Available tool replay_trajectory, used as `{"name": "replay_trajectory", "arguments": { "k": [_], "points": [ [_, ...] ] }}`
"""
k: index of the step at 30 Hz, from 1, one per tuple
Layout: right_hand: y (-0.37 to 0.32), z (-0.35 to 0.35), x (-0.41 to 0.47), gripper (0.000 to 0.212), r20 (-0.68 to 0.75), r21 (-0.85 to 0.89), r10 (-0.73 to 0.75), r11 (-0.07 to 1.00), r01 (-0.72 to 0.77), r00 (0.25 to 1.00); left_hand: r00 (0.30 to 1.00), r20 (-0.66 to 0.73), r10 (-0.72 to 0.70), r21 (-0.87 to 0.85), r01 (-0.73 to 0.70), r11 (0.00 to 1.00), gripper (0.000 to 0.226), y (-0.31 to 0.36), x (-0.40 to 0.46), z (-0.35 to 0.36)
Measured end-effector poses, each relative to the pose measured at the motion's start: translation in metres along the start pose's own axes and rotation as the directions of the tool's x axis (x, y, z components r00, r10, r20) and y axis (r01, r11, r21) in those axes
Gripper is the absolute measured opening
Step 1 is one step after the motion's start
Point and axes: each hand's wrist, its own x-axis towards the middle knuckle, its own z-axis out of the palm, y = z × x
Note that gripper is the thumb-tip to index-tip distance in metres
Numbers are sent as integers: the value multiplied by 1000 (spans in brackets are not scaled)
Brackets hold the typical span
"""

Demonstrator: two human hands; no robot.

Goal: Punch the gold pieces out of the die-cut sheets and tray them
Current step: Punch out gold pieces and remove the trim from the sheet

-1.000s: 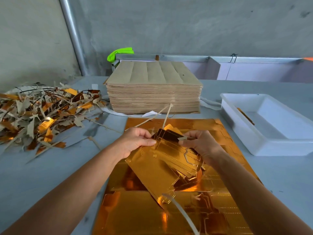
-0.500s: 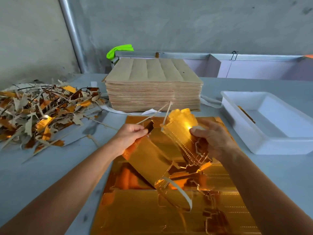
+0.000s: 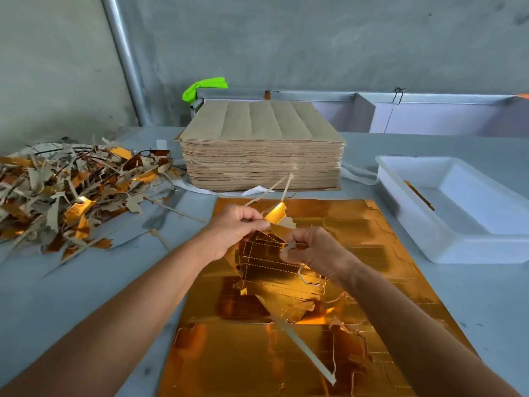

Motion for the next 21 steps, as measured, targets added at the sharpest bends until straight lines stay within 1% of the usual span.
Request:
{"name": "replay_trajectory", "arguments": {
  "k": [1, 3, 6, 8, 9, 11, 13, 15, 17, 19, 21],
  "points": [
    [0, 0, -1, 24, -11, -10, -19, 1000, 19, 1000, 1000, -1, -1, 16, 1, 1000, 2, 1, 0, 0],
    [0, 1, -1, 26, -21, -4, -49, 999, 49, 999, 1000, -1, -25, -15, 25, 1000, 7, 1, -1, 1],
    [1, 1, -2, 25, -86, 14, -71, 997, 72, 994, 991, -80, -107, -147, 94, 985, 10, 0, 0, 4],
    [5, -2, -2, 22, -141, 54, -57, 996, 65, 988, 979, -146, -143, -233, 107, 967, 9, -1, 0, 1],
    [7, -3, -2, 21, -163, 81, -42, 995, 56, 986, 976, -165, -145, -237, 103, 966, 9, -2, 0, -2],
    [11, -5, -3, 19, -189, 118, -12, 992, 35, 982, 979, -157, -129, -226, 92, 970, 8, -2, -2, -6],
    [12, -5, -3, 19, -200, 126, 7, 992, 18, 980, 984, -148, -101, -191, 72, 979, 13, -3, -2, -6],
    [11, -5, -2, 16, -211, 151, 24, 989, 8, 977, 976, -204, -81, -154, 50, 987, 15, -3, -2, -6],
    [10, -5, -2, 14, -226, 153, 38, 988, -3, 973, 968, -237, -87, -213, 36, 977, 9, -4, -2, -8],
    [8, -5, -2, 13, -229, 97, 32, 995, -10, 973, 983, -150, -107, -250, 67, 966, 12, -3, -3, -10],
    [6, -4, -2, 9, -233, 96, 40, 995, -18, 972, 990, -23, -136, -170, 130, 977, 23, -3, -4, -9]
  ]
}}
